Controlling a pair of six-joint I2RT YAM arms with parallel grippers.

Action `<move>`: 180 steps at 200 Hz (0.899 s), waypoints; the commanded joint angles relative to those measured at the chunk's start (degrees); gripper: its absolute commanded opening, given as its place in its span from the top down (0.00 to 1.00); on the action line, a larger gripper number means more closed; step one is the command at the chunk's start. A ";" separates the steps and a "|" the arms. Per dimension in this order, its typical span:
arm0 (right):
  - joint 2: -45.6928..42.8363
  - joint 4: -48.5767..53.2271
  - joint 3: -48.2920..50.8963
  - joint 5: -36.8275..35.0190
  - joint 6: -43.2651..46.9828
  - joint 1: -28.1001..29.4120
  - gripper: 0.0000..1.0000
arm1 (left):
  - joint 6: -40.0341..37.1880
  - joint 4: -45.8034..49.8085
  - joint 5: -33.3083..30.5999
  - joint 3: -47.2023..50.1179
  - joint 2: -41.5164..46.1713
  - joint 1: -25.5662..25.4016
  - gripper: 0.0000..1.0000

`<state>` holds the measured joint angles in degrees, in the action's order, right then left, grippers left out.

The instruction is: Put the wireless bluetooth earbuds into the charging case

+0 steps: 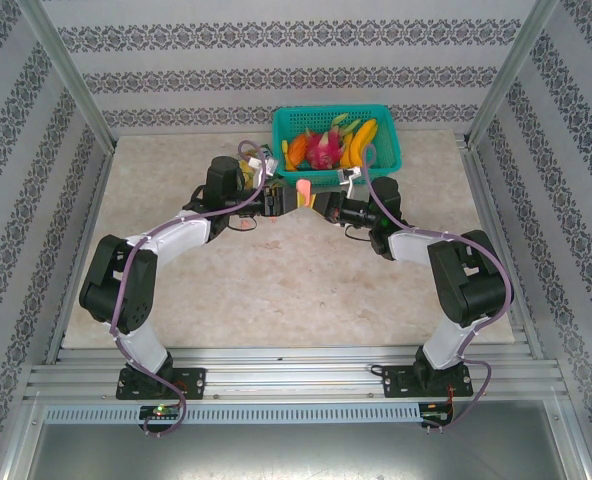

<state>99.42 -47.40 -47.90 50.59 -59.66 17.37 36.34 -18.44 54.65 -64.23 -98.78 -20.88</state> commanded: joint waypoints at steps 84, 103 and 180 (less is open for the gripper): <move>-3.51 11.28 -4.44 -3.09 10.81 -2.13 0.93 | -12.26 18.53 -8.01 -4.96 9.45 3.78 0.00; -4.18 15.40 -6.19 -3.97 14.25 -2.22 0.94 | -16.93 27.78 -10.87 -9.11 10.46 4.42 0.00; -10.14 42.19 -15.53 -16.18 38.19 -0.38 0.95 | -31.05 41.50 -33.69 -18.38 13.57 4.58 0.00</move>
<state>93.10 -16.43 -59.57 41.06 -34.26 15.66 12.69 18.48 29.78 -81.41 -87.37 -16.80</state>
